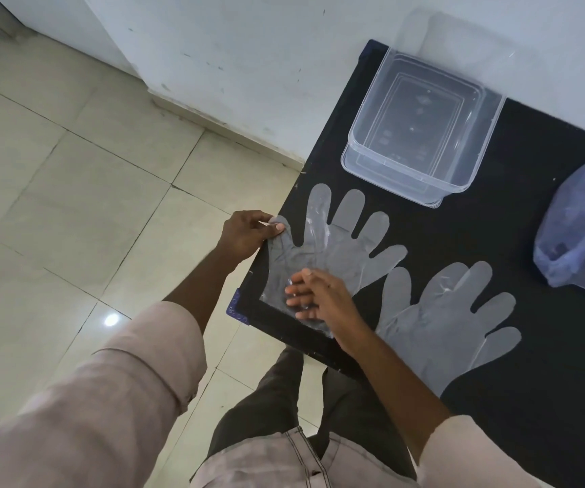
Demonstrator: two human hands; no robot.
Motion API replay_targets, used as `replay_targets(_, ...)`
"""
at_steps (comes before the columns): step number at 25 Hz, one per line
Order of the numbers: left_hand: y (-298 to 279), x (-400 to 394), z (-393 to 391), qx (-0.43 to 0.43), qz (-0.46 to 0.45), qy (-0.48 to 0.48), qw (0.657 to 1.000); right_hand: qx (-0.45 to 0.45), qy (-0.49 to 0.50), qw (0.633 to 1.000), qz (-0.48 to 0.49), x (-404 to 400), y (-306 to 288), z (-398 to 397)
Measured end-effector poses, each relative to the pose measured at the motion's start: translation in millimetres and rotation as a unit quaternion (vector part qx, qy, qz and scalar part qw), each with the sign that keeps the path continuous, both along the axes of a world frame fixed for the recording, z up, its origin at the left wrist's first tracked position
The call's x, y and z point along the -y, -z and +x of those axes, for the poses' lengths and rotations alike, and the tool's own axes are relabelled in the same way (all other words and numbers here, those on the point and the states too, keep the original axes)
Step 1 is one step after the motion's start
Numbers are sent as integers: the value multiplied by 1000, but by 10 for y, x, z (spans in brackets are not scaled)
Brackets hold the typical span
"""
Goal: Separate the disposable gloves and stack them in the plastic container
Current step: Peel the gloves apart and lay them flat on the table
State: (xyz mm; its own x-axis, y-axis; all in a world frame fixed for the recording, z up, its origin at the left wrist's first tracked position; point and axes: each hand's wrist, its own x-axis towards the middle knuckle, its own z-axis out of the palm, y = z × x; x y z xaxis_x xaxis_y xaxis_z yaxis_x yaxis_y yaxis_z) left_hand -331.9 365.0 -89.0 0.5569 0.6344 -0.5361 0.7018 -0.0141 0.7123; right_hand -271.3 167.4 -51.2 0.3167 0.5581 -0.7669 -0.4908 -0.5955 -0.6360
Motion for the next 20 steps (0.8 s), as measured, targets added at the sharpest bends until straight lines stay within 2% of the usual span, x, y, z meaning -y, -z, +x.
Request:
replay_targets(1,8,0,-1,0,1,-2,1000,-4,8,1000,1,21,-15,17)
replay_targets(5,-17,28,8,-7,-1,2,1000,49,178,982,28,97,-55,411)
replay_targets(7,-59,56,13,-13,3,7,1000,80,195,977,27,151,-52,495)
replay_targets(10,-186,155,-44,-14,68,-24,997,157,131,979,-18,291,-65,395)
replay_targets(13,-364,385,-245,17,174,-40,984,254,20,960,-115,494,-92,196)
replay_targets(16,-431,674,-530,18,161,-4,987,272,-24,937,-217,593,-122,17)
replay_targets(20,-350,870,-740,-19,124,2,992,225,-49,938,-260,541,-216,-67)
